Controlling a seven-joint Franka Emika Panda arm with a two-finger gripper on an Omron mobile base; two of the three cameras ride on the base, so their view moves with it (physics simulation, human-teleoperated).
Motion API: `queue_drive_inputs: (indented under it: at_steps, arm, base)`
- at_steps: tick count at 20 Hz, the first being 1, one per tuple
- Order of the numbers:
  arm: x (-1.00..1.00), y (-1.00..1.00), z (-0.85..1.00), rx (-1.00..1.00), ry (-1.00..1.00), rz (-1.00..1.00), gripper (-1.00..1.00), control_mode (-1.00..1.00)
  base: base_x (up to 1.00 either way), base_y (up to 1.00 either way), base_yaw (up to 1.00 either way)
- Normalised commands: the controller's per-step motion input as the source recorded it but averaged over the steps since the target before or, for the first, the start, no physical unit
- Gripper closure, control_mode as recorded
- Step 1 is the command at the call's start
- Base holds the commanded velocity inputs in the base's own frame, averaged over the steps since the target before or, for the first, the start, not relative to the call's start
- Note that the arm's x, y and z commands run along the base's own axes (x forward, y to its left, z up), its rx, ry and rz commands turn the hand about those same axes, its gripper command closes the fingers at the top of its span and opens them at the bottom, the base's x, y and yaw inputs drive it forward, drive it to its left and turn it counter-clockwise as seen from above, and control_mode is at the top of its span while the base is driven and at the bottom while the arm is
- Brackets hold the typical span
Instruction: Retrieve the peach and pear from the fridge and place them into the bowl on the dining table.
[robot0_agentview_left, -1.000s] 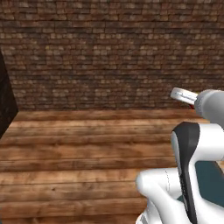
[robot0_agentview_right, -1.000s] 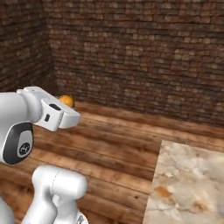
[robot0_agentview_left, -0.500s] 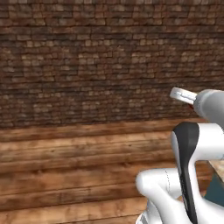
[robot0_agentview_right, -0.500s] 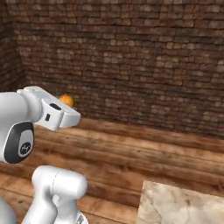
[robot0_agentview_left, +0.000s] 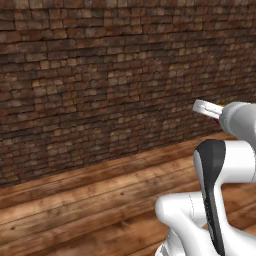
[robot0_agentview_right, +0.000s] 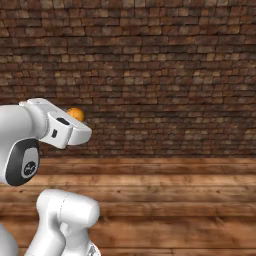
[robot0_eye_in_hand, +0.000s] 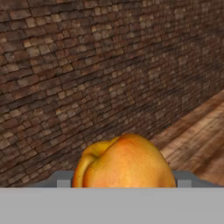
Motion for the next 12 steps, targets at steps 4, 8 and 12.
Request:
queue_drive_inputs:
  at_steps: [4,8,12]
  arm:
    - [0.0,0.0,0.0,0.0,0.0,0.0,1.0,1.0]
    - [0.0,0.0,0.0,0.0,0.0,0.0,1.0,1.0]
    - [0.0,0.0,0.0,0.0,0.0,0.0,1.0,1.0]
  base:
    - [0.99,-0.25,-0.61]
    - [0.72,-0.31,-0.65]
    - [0.16,-0.39,-0.77]
